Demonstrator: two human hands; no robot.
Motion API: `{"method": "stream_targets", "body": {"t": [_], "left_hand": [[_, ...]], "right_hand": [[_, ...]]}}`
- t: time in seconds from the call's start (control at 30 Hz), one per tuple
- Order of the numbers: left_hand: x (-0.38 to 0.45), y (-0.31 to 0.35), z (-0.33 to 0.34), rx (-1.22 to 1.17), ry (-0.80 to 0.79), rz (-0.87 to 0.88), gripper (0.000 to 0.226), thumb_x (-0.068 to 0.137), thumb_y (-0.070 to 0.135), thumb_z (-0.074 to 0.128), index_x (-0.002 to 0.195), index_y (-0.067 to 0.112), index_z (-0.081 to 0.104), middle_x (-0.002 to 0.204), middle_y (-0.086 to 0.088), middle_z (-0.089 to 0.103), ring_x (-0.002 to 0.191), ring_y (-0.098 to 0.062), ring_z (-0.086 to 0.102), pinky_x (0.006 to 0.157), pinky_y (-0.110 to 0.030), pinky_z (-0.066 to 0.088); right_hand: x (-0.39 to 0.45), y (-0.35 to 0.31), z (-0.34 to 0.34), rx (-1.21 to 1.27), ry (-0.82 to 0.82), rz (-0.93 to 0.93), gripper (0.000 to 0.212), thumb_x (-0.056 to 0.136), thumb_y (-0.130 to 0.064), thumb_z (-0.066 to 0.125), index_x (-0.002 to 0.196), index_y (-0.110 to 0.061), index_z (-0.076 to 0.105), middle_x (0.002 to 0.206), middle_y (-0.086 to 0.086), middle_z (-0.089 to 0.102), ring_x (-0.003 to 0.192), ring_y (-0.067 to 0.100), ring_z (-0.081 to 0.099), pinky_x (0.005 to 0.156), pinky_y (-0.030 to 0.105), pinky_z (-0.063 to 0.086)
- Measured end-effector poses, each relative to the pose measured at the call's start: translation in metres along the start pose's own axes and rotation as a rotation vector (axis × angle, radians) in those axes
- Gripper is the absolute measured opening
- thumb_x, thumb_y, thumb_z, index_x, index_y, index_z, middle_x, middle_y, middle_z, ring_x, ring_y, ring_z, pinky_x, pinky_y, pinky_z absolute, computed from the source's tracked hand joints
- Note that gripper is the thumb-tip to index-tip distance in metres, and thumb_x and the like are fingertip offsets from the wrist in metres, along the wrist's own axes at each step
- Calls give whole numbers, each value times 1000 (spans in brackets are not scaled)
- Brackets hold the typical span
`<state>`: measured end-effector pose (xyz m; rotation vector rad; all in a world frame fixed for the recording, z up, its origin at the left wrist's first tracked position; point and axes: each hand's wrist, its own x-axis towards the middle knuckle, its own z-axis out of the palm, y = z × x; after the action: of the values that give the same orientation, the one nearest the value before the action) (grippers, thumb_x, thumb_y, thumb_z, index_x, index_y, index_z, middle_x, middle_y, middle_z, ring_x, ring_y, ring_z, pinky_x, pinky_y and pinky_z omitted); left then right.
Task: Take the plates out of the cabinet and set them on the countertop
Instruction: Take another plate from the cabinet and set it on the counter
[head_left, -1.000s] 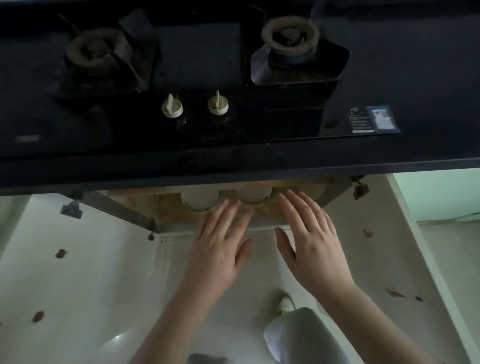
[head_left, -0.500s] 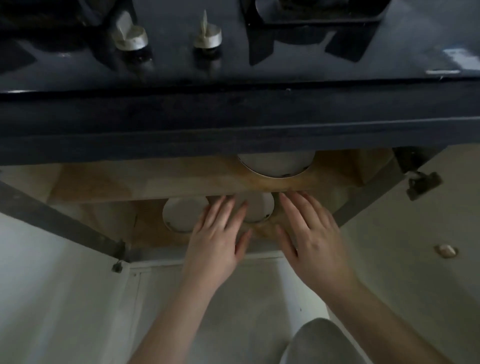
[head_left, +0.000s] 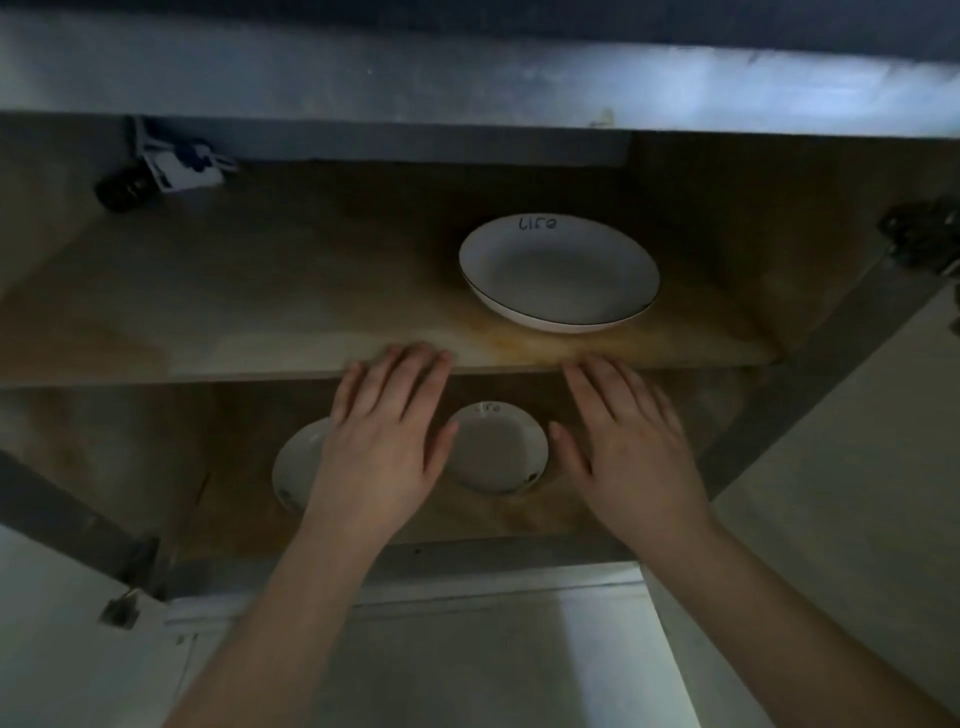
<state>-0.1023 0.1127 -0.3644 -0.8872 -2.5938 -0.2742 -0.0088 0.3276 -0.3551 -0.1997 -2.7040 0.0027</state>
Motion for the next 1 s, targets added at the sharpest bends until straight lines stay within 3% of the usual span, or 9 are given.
{"method": "stream_targets", "body": {"t": [0.2,0.4,0.57,0.7,0.77,0.83,0.9,1.0], "left_hand": [[0,2,0,-1,50,-5,55,98,45,40,148,20,41,148,-5,47,141,-25,37,118,-50,24],[8,6,-15,-7,-15,-25,52,98,47,38,143,22,48,144,-2,52,135,-23,42,115,-49,28],[32,14,-32,-92,-55,-110,54,96,54,25,125,26,61,120,-1,64,107,-22,59,89,-42,48],[67,25,-42,-581,-95,-381,36,102,47,31,120,27,57,99,3,66,76,-5,59,61,-21,45],[87,29,-47,-1060,-175,-676,28,104,42,36,111,24,57,100,-7,70,79,-13,67,64,-28,53],[101,32,-52,-1508,-257,-872,36,104,38,40,129,15,52,104,-15,71,86,-22,73,68,-31,59],[112,32,-54,-1667,-292,-940,43,104,37,41,137,11,46,103,-21,71,82,-25,75,62,-31,61],[121,35,-54,-1626,-335,-980,42,103,38,45,136,13,46,99,-23,70,72,-26,75,51,-29,59]], "right_hand": [[-2,3,2,-33,1,-14,60,94,-42,52,146,-16,39,146,8,47,135,27,42,113,42,26],[3,-1,-9,-16,-73,9,59,95,-46,49,146,-19,38,148,6,44,136,26,40,109,43,34],[5,-1,-15,-14,-101,-7,58,96,-45,48,147,-20,37,149,4,43,138,24,37,113,40,27],[8,0,-18,13,-114,-21,56,96,-42,47,147,-21,37,149,4,43,137,22,36,115,39,25],[11,0,-20,28,-114,-24,53,96,-40,47,145,-22,40,147,3,45,135,22,38,114,38,26],[13,0,-22,42,-109,-20,51,96,-38,47,144,-22,42,145,3,47,133,22,40,113,37,28],[14,-1,-22,51,-104,-16,50,96,-37,47,144,-21,42,145,3,47,133,21,40,112,37,28],[13,-2,-21,44,-98,-15,50,97,-33,47,145,-21,41,146,3,46,134,22,40,112,37,28]]}}
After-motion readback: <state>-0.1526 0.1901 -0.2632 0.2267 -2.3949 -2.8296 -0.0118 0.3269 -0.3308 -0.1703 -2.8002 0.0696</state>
